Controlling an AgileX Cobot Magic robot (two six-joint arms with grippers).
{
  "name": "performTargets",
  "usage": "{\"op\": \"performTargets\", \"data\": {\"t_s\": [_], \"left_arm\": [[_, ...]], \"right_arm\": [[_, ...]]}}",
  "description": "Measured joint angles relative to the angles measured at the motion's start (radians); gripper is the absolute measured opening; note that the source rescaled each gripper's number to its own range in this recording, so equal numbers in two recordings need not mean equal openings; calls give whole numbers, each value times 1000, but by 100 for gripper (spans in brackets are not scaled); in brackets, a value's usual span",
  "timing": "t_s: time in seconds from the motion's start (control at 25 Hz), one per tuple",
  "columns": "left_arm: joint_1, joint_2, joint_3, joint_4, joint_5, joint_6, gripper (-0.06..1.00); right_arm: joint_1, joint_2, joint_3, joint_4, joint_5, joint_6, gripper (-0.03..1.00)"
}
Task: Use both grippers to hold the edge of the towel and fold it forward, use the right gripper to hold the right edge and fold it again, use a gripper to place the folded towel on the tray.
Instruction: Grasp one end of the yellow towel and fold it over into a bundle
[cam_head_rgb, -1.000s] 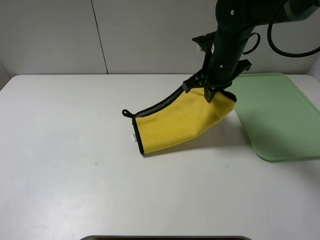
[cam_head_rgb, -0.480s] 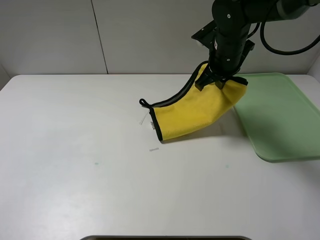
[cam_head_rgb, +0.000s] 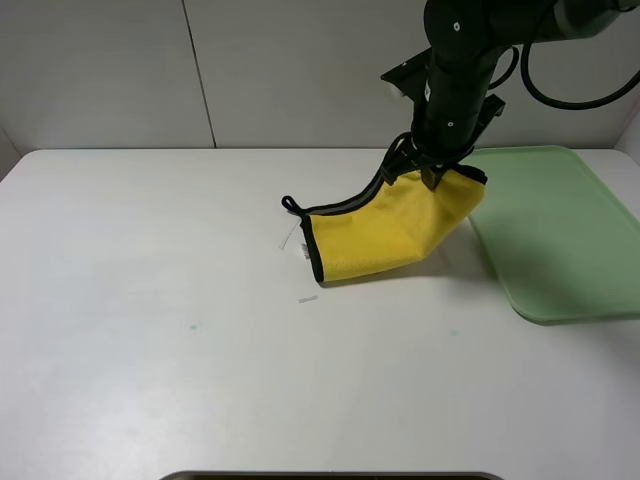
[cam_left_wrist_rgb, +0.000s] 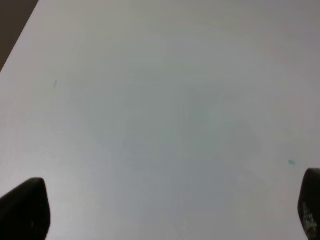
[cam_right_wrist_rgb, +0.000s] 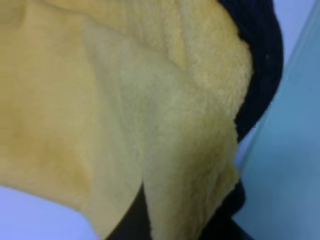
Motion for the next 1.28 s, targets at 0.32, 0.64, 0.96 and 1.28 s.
{"op": "performTargets", "data": {"t_s": [0.32,0.64,0.96,1.28], "left_arm": [[0,0,0,0,0,0,100],[0,0,0,0,0,0,100],[0,0,0,0,0,0,100],[0,0,0,0,0,0,100]], "right_arm": [[0,0,0,113,9,88,9],[0,0,0,236,-49,172,9],[0,0,0,345,-135,194,9],[0,12,0,172,-117,194,9]]}}
